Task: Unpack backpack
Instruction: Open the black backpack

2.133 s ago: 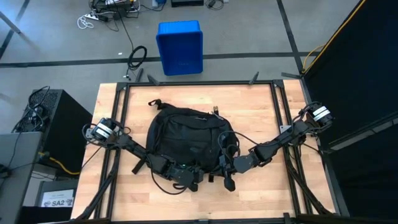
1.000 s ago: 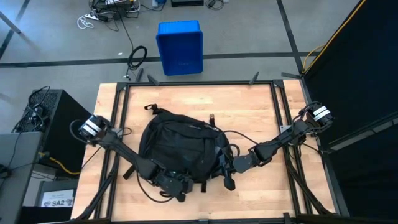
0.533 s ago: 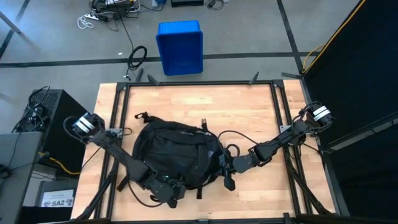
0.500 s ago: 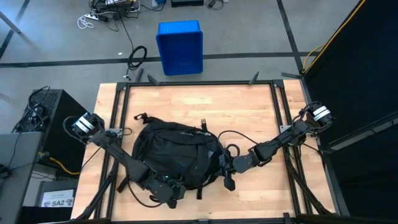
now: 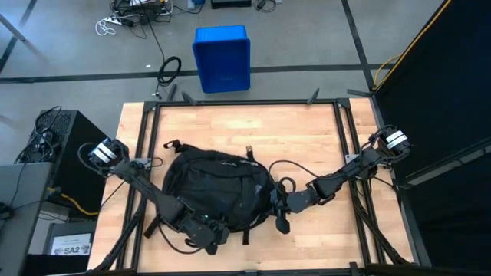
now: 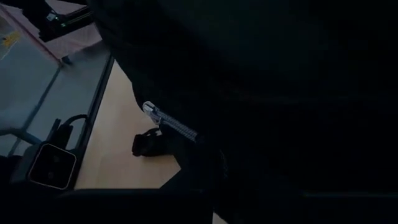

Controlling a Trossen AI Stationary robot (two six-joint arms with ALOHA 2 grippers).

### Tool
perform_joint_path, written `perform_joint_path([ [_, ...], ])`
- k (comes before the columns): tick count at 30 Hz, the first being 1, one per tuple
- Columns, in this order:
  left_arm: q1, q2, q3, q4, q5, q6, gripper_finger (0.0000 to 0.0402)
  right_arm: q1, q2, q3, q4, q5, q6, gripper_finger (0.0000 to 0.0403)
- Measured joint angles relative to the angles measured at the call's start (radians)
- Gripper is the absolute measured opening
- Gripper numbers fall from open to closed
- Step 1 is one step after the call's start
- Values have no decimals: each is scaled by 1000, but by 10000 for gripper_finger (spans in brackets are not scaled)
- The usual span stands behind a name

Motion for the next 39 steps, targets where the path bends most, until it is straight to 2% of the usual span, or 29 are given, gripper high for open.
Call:
perform_joint_path([
  [9,17,0,-2,-19,38,-9,0,68,0,-1,3,-40,74,0],
  [13,22,0,-2,-40,34,-34,0,131,2,-1,-1,-37,39,0],
  [18,24,0,-2,-48,31,-41,0,209,2,-1,-26,83,29,0],
  [21,30,0,-2,-48,26,-41,0,239,2,9,-105,154,82,0],
  [24,38,0,-3,-49,21,-40,0,256,2,61,-274,198,144,0],
  [30,39,0,-4,-49,10,-32,0,266,2,192,-561,216,190,0],
  [35,46,0,-4,-39,14,-60,0,247,1,264,-671,200,184,0],
  [39,41,1,-4,-39,29,-62,0,242,1,295,-692,188,166,0],
])
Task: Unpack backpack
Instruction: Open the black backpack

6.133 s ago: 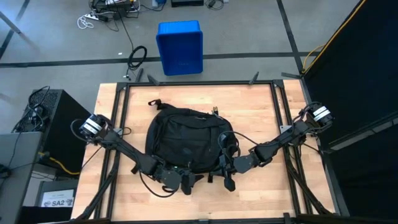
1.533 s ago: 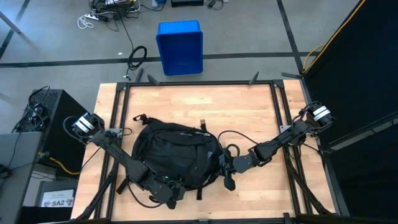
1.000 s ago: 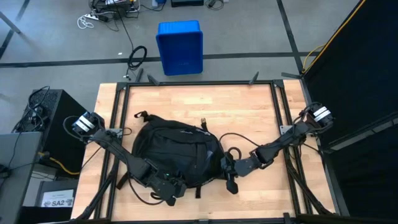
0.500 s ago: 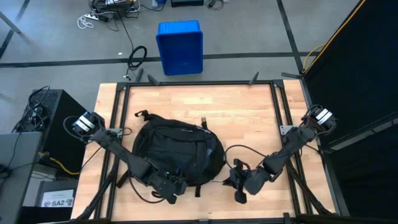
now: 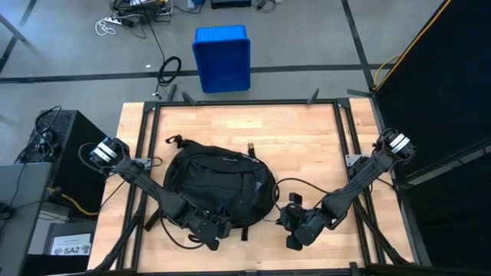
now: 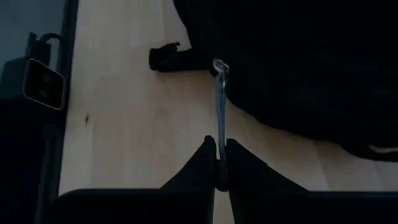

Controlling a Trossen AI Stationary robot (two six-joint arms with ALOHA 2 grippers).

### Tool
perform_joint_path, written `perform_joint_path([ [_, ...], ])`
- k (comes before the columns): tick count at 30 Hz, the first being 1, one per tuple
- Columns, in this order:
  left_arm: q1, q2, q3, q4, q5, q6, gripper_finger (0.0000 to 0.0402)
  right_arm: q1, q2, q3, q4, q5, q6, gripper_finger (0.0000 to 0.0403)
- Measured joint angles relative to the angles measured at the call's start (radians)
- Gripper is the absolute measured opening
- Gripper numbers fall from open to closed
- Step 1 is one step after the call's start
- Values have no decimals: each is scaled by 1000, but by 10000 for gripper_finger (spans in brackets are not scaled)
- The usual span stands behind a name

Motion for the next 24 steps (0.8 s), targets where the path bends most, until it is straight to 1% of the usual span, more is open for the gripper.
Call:
perform_joint_path([
  [5,-2,0,0,9,2,1,0,1,0,3,-10,0,-9,0],
  [8,-2,1,-1,24,2,4,0,0,0,3,-58,38,0,0],
  [12,-6,1,-1,26,3,8,0,-10,0,4,-165,97,75,0],
  [18,-19,1,-1,23,3,16,0,-34,0,1,-306,115,171,0],
  [24,-23,1,-1,23,4,10,0,-49,-1,1,-336,122,188,0],
])
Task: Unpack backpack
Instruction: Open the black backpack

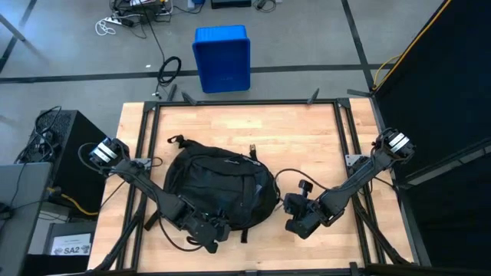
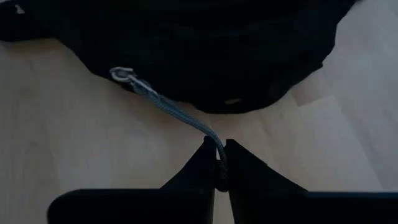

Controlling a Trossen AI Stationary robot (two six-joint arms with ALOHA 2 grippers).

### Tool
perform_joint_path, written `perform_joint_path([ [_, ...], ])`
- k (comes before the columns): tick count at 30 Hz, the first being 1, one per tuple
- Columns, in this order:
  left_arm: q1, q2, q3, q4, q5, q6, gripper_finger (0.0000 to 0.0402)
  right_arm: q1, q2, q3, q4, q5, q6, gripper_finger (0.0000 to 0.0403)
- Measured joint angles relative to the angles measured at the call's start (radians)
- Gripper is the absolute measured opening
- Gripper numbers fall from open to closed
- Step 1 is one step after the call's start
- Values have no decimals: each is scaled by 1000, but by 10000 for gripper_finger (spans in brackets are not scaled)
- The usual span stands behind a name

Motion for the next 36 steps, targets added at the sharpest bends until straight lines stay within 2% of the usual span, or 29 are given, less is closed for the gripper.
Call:
perform_joint_path([
  [11,0,0,0,0,6,-2,0,-58,0,0,-97,11,66,0],
  [18,-1,0,0,0,6,-3,0,-88,0,0,-119,10,42,0],
  [27,0,0,2,0,18,-3,0,-177,-1,-1,-244,-15,25,0],
  [36,-12,0,2,-11,30,-3,0,-210,-1,0,-253,-37,14,0],
])
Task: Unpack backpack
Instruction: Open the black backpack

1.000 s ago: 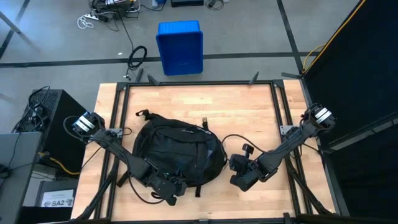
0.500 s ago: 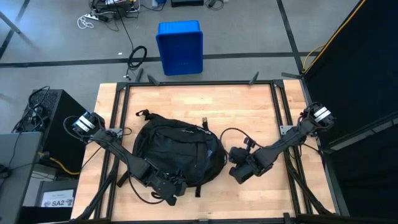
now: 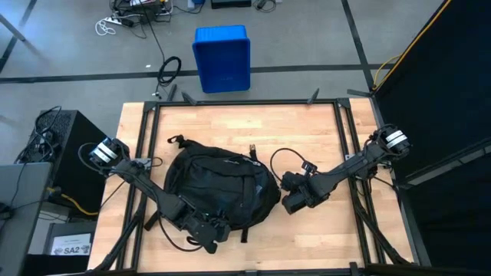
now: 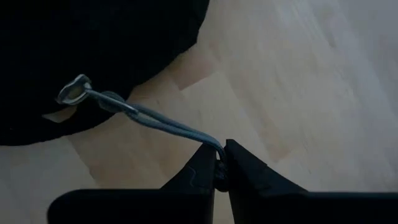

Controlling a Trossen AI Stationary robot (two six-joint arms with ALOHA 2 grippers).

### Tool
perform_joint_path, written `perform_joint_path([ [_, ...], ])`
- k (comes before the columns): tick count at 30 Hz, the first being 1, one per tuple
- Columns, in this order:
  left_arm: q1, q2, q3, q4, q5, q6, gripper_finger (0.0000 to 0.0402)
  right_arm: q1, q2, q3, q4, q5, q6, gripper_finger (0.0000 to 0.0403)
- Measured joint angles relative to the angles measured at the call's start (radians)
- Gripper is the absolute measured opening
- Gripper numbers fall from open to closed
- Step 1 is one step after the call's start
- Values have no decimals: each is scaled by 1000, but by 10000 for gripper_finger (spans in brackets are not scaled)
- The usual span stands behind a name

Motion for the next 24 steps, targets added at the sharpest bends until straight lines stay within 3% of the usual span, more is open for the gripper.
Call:
perform_joint_path([
  [8,-22,0,0,-3,18,0,0,32,0,-6,86,-7,-29,0],
  [18,-25,0,0,0,26,2,0,53,-10,-190,535,-92,-154,0],
  [24,-24,0,0,-5,18,3,0,52,-102,-373,802,-101,-151,0],
])
